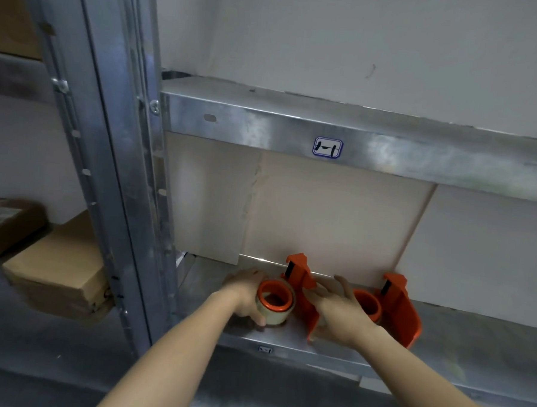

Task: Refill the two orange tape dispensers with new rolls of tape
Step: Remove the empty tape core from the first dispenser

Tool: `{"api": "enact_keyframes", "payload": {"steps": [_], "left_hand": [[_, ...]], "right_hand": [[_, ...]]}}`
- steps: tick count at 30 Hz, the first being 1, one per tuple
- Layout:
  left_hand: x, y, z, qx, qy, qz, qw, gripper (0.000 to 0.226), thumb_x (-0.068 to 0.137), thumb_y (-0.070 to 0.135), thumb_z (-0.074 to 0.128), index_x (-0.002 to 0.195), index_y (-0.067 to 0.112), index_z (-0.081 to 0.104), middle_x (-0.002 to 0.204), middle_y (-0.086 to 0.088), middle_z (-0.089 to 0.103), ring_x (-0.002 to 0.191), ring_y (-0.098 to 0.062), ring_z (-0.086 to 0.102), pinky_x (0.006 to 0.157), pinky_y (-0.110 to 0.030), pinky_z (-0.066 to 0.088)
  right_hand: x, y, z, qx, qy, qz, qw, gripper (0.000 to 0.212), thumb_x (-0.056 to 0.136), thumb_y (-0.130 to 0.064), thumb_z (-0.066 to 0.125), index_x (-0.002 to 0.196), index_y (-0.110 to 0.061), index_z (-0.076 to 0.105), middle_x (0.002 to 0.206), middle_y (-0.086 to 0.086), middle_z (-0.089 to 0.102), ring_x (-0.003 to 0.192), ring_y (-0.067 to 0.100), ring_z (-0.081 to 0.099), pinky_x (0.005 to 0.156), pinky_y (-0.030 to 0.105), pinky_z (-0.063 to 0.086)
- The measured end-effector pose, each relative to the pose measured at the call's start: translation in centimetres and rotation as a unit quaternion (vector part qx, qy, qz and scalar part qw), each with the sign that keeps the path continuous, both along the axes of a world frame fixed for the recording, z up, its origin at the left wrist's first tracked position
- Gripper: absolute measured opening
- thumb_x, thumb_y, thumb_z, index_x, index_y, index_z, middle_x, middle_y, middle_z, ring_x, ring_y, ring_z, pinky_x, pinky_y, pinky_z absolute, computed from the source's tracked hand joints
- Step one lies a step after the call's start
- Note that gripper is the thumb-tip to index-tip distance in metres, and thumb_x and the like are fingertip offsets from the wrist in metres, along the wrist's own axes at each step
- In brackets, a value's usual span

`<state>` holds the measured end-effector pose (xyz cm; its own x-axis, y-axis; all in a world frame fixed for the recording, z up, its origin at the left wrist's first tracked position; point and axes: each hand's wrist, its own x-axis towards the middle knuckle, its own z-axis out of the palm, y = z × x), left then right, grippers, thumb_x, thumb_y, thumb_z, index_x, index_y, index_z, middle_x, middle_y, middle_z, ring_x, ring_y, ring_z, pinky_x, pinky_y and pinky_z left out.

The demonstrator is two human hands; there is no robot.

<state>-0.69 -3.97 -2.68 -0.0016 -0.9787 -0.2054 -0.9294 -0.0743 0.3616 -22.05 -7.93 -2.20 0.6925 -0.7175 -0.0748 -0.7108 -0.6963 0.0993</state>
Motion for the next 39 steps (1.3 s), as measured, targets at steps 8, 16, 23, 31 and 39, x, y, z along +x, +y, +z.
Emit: {"api": "enact_keyframes", "payload": {"steps": [8, 16, 23, 31, 39], "left_hand": [[0.6, 1.0, -0.5, -0.010, 0.141, 0.029, 0.989, 0.078, 0.057, 0.018, 0.091, 0.126, 0.022, 0.056, 0.125, 0.003, 0.063, 0.115, -0.020, 0.060, 0.101, -0.037, 0.050], [2.9, 2.8, 6.6, -0.056, 0.187, 0.005, 0.981, 0.087, 0.057, 0.011, 0.092, 0.134, 0.012, 0.051, 0.126, 0.001, 0.056, 0.119, -0.016, 0.054, 0.101, -0.025, 0.043], [2.2, 4.9, 11.8, -0.106, 0.228, -0.033, 0.967, 0.086, 0.054, 0.019, 0.096, 0.130, 0.015, 0.055, 0.123, 0.002, 0.060, 0.111, -0.010, 0.057, 0.092, -0.019, 0.042], [-4.6, 4.7, 15.4, -0.141, 0.209, -0.103, 0.962, 0.089, 0.053, 0.026, 0.096, 0.133, 0.017, 0.056, 0.126, 0.004, 0.060, 0.117, -0.010, 0.055, 0.097, -0.018, 0.040], [-18.2, 3.7, 16.2, -0.075, 0.234, -0.204, 0.948, 0.079, 0.059, 0.015, 0.093, 0.129, 0.015, 0.057, 0.118, 0.004, 0.064, 0.103, -0.007, 0.057, 0.088, -0.016, 0.039]], "right_hand": [[3.9, 1.9, -1.2, 0.103, -0.205, -0.114, 0.967, 0.071, 0.062, -0.067, 0.066, 0.124, -0.038, 0.046, 0.123, -0.013, 0.060, 0.127, 0.014, 0.042, 0.114, 0.055, 0.007], [5.2, 3.0, 3.7, 0.125, -0.350, -0.126, 0.920, 0.086, 0.053, -0.060, 0.076, 0.130, -0.038, 0.046, 0.139, -0.012, 0.050, 0.141, 0.009, 0.026, 0.113, 0.042, 0.005], [3.5, 6.0, 8.5, 0.123, -0.424, -0.142, 0.886, 0.092, 0.047, -0.062, 0.077, 0.129, -0.030, 0.050, 0.129, -0.009, 0.061, 0.125, 0.011, 0.051, 0.111, 0.046, 0.031], [-3.3, 8.6, 12.2, 0.050, -0.419, -0.202, 0.884, 0.089, 0.051, -0.062, 0.078, 0.129, -0.030, 0.050, 0.130, -0.010, 0.060, 0.126, 0.012, 0.050, 0.112, 0.046, 0.028], [-16.1, 12.1, 12.4, 0.030, -0.463, -0.288, 0.838, 0.082, 0.052, -0.054, 0.083, 0.125, -0.034, 0.052, 0.123, -0.014, 0.063, 0.123, 0.007, 0.051, 0.113, 0.040, 0.024]]}}
